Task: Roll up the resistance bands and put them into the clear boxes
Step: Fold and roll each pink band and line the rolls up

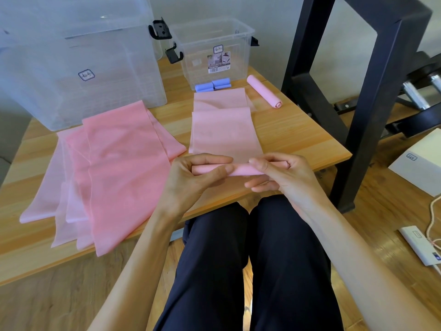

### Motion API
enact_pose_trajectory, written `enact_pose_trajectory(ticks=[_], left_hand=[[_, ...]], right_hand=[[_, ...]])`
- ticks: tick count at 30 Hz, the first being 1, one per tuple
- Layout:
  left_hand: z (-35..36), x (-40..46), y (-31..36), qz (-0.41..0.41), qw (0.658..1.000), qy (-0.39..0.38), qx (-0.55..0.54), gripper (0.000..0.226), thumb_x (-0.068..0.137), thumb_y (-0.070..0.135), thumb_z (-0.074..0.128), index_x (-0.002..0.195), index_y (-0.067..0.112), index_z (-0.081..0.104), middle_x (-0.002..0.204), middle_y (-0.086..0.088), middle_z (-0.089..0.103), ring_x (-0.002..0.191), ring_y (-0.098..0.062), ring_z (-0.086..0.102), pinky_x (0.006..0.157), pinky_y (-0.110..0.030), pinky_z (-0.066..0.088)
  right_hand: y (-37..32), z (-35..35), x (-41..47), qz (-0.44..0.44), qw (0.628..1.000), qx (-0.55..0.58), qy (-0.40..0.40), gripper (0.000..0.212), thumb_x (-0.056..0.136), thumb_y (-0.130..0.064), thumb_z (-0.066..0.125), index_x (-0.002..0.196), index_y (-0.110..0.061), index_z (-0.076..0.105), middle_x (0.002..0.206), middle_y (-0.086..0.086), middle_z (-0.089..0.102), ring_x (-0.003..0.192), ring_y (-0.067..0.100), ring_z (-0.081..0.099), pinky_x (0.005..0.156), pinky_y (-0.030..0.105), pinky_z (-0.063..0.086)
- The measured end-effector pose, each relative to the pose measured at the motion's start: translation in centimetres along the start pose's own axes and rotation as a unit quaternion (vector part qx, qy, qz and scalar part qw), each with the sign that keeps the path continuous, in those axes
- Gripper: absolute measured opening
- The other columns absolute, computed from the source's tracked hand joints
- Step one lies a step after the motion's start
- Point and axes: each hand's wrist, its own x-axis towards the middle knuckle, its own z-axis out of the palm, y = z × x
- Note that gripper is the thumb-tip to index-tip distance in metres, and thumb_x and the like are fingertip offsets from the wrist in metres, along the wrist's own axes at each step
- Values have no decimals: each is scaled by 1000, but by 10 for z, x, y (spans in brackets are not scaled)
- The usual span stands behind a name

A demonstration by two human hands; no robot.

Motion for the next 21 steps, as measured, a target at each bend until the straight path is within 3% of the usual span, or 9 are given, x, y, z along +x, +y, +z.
enact_pose_trajectory(ticks=[3,9,14,18,21], left_hand=[[-1,1,-1,-18,1000,16,-8,10,81,18,74,91,15,76,89,2,77,81,-14,74,70,-21,57],[-2,-1,0,-1,1000,-8,-1,19,74,18,76,92,14,76,87,4,77,82,-10,72,72,-19,57],[-2,1,-1,-20,999,27,-9,13,80,21,75,91,15,77,90,-2,77,83,-17,73,71,-22,58],[-4,-1,1,-13,1000,-2,-9,23,70,23,77,91,15,77,89,2,77,83,-11,71,75,-21,57],[-2,0,1,-11,1000,10,-8,13,77,16,77,90,14,77,88,4,77,82,-10,71,72,-20,57]], right_hand=[[0,0,-1,-3,1000,4,-31,29,77,-15,76,105,-8,72,92,13,76,80,29,75,69,28,61],[1,2,0,-4,1000,-11,-7,23,82,-24,74,98,-7,74,86,13,76,73,27,74,62,27,60],[1,2,0,-14,999,11,-35,30,77,-20,75,103,-7,69,92,13,75,80,30,75,70,31,62],[1,3,0,-22,1000,3,-15,25,77,-22,75,96,-6,71,86,13,75,73,29,75,63,28,61],[2,4,0,-14,1000,11,-12,27,77,-26,74,95,-6,71,87,13,75,74,29,74,64,28,61]])
